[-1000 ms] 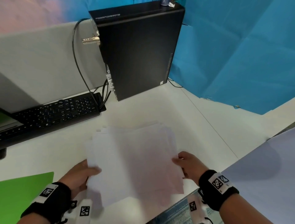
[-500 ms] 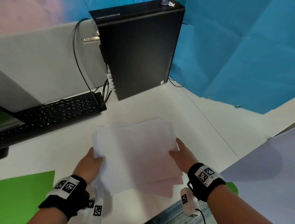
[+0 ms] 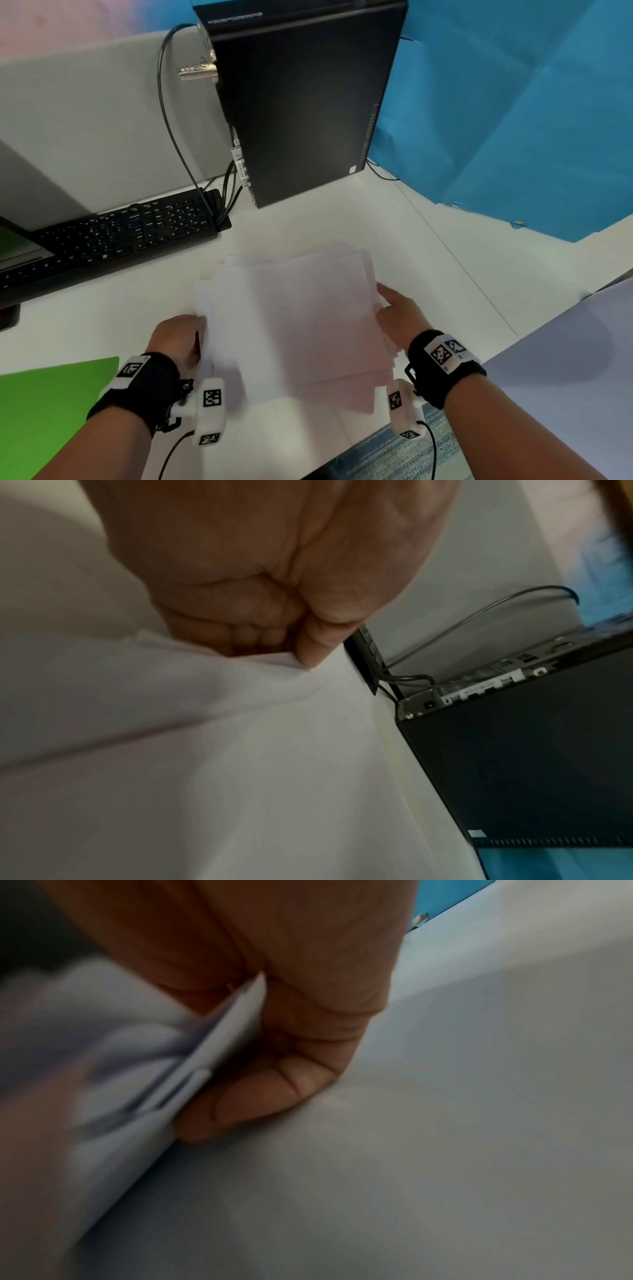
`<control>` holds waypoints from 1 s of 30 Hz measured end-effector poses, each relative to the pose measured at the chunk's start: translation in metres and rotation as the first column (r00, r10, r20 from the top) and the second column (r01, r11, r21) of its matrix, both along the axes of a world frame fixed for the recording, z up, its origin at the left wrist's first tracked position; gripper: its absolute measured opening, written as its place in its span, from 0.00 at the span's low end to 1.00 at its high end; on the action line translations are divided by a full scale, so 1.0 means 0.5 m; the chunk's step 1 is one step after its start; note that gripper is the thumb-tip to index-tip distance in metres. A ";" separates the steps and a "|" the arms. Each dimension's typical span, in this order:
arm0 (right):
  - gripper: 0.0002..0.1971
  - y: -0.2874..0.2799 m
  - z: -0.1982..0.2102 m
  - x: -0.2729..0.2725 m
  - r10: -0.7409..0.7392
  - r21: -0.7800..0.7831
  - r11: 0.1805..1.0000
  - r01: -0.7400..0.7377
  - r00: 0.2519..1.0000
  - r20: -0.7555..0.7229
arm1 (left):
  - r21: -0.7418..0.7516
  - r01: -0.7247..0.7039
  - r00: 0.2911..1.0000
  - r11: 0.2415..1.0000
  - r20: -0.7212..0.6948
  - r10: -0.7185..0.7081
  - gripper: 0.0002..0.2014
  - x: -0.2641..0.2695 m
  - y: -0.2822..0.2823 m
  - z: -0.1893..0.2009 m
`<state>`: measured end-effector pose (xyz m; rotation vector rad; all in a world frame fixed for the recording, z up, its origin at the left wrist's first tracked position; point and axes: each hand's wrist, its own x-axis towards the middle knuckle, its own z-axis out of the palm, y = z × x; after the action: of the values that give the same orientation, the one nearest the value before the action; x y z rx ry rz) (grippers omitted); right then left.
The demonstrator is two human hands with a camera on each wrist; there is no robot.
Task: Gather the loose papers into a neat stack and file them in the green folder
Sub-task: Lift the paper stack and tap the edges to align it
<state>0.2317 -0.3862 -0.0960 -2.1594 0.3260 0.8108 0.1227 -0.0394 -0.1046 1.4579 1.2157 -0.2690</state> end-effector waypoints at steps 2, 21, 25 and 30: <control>0.32 -0.008 0.007 -0.001 0.004 0.019 1.000 -0.004 1.000 -0.017 | -0.006 0.027 0.998 1.000 -0.054 -0.027 0.08 -0.001 -0.003 0.005; 0.38 0.032 -0.007 0.020 0.138 -0.089 0.987 -0.136 0.990 0.014 | 0.018 0.165 0.962 0.986 0.219 -0.165 0.23 0.013 -0.085 0.058; 0.39 0.031 -0.009 0.006 0.082 -0.108 0.991 -0.080 0.997 0.015 | 0.114 0.089 0.989 0.989 0.104 -0.101 0.10 -0.007 -0.095 0.071; 0.32 0.035 -0.002 -0.027 0.120 -0.112 0.986 -0.119 0.993 0.003 | 0.012 0.188 0.978 0.982 0.095 -0.188 0.17 -0.046 -0.098 0.040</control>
<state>0.2184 -0.3689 -0.0969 -2.3052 0.2436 0.8668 0.0999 -0.0884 -0.0844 1.5729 1.0031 -0.3220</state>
